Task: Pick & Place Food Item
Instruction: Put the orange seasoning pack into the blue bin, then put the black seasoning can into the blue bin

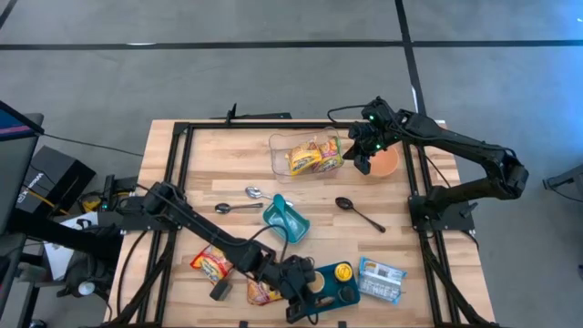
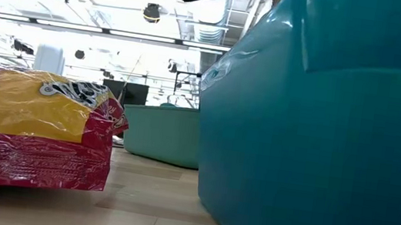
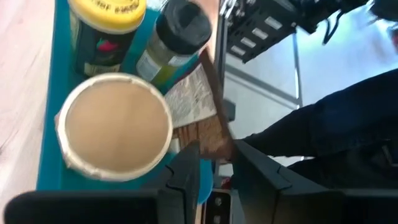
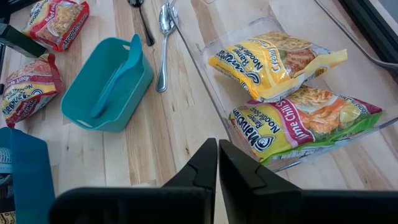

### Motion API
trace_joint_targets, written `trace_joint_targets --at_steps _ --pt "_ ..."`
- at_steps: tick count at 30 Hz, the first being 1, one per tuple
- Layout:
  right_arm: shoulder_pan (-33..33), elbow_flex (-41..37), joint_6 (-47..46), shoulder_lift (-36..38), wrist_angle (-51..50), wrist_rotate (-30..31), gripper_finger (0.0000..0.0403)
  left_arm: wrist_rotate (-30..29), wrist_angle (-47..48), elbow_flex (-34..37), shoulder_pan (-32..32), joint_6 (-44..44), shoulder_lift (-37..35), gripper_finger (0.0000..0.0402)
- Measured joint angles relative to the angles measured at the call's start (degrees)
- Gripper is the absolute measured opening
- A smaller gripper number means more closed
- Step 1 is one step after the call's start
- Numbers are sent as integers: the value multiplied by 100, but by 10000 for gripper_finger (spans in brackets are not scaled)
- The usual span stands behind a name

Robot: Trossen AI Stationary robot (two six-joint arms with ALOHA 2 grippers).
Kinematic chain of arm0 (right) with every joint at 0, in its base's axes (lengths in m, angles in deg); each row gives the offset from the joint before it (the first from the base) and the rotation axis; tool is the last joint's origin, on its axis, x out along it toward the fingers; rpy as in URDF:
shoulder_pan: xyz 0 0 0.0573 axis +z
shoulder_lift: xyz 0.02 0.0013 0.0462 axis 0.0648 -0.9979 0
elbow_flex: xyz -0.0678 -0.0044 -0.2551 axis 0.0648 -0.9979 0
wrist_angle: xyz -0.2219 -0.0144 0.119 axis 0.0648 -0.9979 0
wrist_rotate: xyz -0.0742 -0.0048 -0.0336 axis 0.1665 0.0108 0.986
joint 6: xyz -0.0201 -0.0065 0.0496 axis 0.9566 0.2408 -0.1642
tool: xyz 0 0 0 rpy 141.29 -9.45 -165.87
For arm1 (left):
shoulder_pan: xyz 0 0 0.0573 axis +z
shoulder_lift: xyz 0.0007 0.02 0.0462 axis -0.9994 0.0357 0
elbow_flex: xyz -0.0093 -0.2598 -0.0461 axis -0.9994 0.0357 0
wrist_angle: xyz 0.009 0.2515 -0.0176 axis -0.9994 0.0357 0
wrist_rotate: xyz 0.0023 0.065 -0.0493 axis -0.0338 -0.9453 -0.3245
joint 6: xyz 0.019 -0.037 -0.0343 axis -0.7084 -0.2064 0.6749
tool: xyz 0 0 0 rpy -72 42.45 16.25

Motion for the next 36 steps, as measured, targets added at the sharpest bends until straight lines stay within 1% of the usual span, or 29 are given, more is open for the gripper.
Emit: trace_joint_targets --at_steps 7,10,13,17,22,27,32,36 --pt "0 0 0 0 -4 0 11 -1 -156 0 119 3 -75 78" --pt "0 0 0 2 -4 0 11 -23 -143 -2 170 8 -223 68" --pt "0 0 0 2 -5 0 11 -165 -143 -2 223 11 -406 54" --pt "0 0 0 2 -4 0 11 -712 -158 -2 268 8 -778 32" --pt "0 0 0 2 -4 -2 11 -1690 -107 -2 286 0 -1269 5" --pt "0 0 2 2 -4 -2 11 -2483 -52 -2 286 -3 -1763 2" --pt "0 0 4 2 -4 -2 11 -2875 334 -2 286 -2 -2191 1" --pt "0 0 4 2 -4 -4 11 -2906 736 -2 286 16 -2432 1"
